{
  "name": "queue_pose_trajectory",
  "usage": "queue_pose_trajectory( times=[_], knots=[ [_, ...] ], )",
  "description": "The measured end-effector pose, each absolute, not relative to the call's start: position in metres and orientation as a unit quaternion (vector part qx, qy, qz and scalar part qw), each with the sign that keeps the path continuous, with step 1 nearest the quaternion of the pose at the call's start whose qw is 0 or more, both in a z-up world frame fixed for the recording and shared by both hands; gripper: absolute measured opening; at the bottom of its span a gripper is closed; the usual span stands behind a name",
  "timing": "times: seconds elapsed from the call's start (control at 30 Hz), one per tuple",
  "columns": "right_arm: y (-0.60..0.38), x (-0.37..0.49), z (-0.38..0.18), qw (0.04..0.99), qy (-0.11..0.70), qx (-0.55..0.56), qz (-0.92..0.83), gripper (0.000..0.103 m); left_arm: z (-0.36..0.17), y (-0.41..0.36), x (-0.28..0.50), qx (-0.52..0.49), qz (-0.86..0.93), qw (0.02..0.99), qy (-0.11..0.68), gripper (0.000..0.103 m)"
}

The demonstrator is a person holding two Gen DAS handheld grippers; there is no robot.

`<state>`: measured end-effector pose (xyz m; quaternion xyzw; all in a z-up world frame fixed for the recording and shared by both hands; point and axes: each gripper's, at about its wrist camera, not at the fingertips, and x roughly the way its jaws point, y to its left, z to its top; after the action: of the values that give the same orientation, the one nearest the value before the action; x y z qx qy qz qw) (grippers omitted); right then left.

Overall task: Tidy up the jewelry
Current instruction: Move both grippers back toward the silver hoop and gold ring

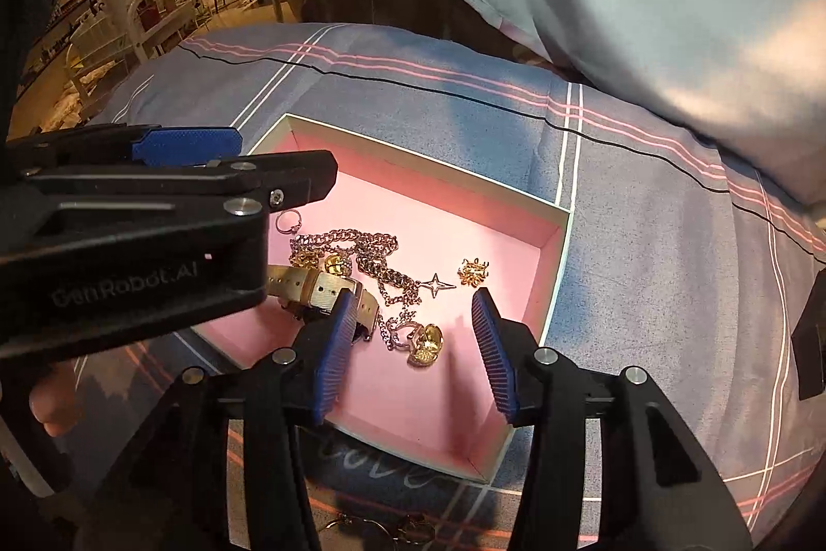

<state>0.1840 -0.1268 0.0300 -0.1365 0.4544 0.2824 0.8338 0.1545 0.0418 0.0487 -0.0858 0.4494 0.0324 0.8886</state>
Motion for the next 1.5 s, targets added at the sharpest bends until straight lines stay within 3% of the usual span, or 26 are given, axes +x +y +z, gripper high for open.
queue_pose_trajectory(
  times=[0.27, 0.37, 0.43, 0.5, 0.57, 0.67, 0.8, 0.9, 1.17, 1.33, 1.5],
  knots=[
    [-0.136, 0.174, 0.042, 0.841, 0.444, -0.13, 0.279, 0.048, 0.063, 0.043, 0.147, -0.083, 0.037, 0.894, 0.439, 0.066],
    [-0.15, 0.164, 0.045, 0.848, 0.438, -0.129, 0.271, 0.061, 0.063, 0.044, 0.14, -0.087, 0.036, 0.894, 0.438, 0.068],
    [-0.166, 0.151, 0.044, 0.851, 0.433, -0.128, 0.267, 0.064, 0.063, 0.045, 0.131, -0.086, 0.036, 0.896, 0.435, 0.072],
    [-0.188, 0.136, 0.039, 0.858, 0.429, -0.122, 0.255, 0.081, 0.061, 0.044, 0.115, -0.084, 0.034, 0.899, 0.429, 0.082],
    [-0.21, 0.115, 0.024, 0.859, 0.433, -0.119, 0.244, 0.085, 0.056, 0.04, 0.098, -0.085, 0.026, 0.901, 0.425, 0.086],
    [-0.239, 0.086, -0.005, 0.859, 0.446, -0.123, 0.219, 0.085, 0.042, 0.027, 0.069, -0.069, -0.008, 0.9, 0.43, 0.095],
    [-0.277, 0.06, -0.03, 0.871, 0.449, -0.135, 0.148, 0.085, 0.011, -0.008, 0.031, -0.012, -0.045, 0.891, 0.452, 0.097],
    [-0.299, 0.053, -0.035, 0.879, 0.446, -0.122, 0.118, 0.092, -0.014, -0.043, 0.013, 0.035, -0.076, 0.88, 0.468, 0.097],
    [-0.319, 0.057, -0.051, 0.872, 0.47, -0.053, 0.125, 0.097, -0.053, -0.1, 0.023, 0.099, -0.083, 0.864, 0.486, 0.097],
    [-0.317, 0.06, -0.049, 0.873, 0.474, -0.02, 0.117, 0.097, -0.055, -0.095, 0.028, 0.089, -0.082, 0.87, 0.479, 0.098],
    [-0.274, 0.064, -0.048, 0.865, 0.47, -0.087, 0.154, 0.097, -0.051, -0.054, 0.023, 0.067, -0.029, 0.877, 0.476, 0.098]
  ],
)
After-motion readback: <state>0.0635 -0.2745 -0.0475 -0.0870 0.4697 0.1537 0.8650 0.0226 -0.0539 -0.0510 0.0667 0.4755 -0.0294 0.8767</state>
